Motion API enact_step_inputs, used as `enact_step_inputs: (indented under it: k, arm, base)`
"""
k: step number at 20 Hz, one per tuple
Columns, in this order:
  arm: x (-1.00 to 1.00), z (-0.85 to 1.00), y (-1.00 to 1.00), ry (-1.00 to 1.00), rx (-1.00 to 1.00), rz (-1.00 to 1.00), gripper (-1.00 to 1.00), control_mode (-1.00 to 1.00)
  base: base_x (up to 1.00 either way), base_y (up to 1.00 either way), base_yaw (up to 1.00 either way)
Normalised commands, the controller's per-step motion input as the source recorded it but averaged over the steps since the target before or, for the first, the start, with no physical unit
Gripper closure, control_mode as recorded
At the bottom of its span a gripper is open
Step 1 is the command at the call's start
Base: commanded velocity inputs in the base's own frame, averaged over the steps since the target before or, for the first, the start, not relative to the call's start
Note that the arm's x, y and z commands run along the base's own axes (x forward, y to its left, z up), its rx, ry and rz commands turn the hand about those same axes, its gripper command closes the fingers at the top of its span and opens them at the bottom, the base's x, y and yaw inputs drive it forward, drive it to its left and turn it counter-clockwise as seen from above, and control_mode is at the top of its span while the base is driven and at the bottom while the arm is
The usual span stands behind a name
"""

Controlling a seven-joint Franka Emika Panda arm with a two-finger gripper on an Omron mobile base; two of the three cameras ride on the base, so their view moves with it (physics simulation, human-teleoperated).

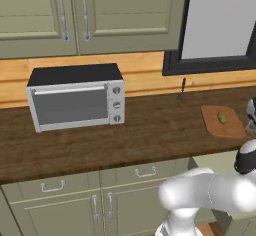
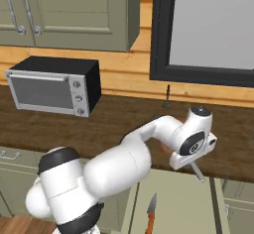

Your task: Place the appropriate cutting tool for cutting the potato skin on the cutting board.

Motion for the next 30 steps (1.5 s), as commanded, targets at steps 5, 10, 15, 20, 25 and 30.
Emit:
enact_step_inputs:
  k: [5,10,15,20,25,30]
  arm:
    - [1.00,-0.17,-0.01,0.14,0.00,0.00,1.00,-1.00]
    - [1.00,-0.20,0.00,0.08,0.00,0.00,1.00,-1.00]
    - [0.96,-0.20,-0.07,0.06,0.00,0.00,1.00,-1.00]
    - [0.68,-0.24,-0.03,0.08,0.00,0.00,1.00,-1.00]
    - [0.00,-0.49,0.03,0.02,0.00,0.00,1.00,-1.00]
    - [-0.11,-0.62,0.35,0.01,-0.01,0.00,-1.00,-1.00]
  base:
    - [0.00,0.00,0.00]
    - [0.00,0.00,0.00]
    - [0.00,0.00,0.00]
    - [0.00,0.00,0.00]
    - [0.00,0.00,0.00]
    - [0.00,0.00,0.00]
